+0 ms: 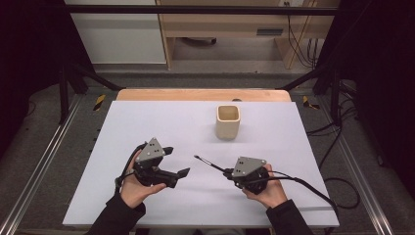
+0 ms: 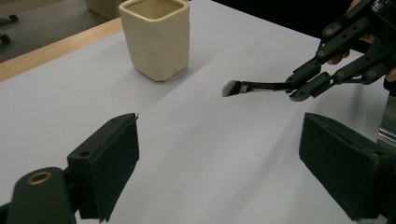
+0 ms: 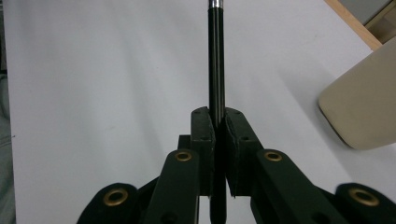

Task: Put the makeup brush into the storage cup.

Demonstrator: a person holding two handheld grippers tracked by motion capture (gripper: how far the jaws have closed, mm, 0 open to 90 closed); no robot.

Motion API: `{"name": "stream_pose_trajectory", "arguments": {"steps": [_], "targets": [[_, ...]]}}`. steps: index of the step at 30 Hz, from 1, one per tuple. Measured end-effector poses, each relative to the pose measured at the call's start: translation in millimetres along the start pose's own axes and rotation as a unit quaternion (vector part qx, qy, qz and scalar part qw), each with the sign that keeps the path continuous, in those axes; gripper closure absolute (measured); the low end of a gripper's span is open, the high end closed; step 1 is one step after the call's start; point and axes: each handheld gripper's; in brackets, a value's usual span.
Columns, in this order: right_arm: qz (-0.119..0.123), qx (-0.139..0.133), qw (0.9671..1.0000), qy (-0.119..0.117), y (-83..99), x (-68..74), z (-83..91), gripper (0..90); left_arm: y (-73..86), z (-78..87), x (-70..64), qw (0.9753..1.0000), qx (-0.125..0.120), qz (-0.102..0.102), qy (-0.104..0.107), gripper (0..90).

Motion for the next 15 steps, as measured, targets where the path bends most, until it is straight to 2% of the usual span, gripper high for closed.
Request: {"name": "stream_pose_trajectory", "arguments": {"steps": [4, 12, 15], "targets": [[-0.014, -0.01, 0.9998, 0.0, 4.3, 0.6, 0.0, 83.4, 6.2, -1.9, -1.5, 0.9999, -0.009, 0.006, -0.006, 11.6], [-0.037, -0.019, 0.9991, 0.002, 12.5, 0.2, -0.4, 83.3, 18.6, -6.0, 2.8, 0.9992, -0.028, 0.026, -0.006, 11.8], [-0.054, -0.031, 0.9981, 0.005, 14.1, -1.7, 0.6, 83.3, 22.5, -8.7, 4.6, 0.9988, -0.035, 0.033, -0.002, 11.9]]}}
Point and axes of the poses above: each handheld gripper's, and its own axes: z roughly backward along the jaws, y roughly out of its underside, x roughly to its left, and after that the axes turned 9 degrees about y, right-handed
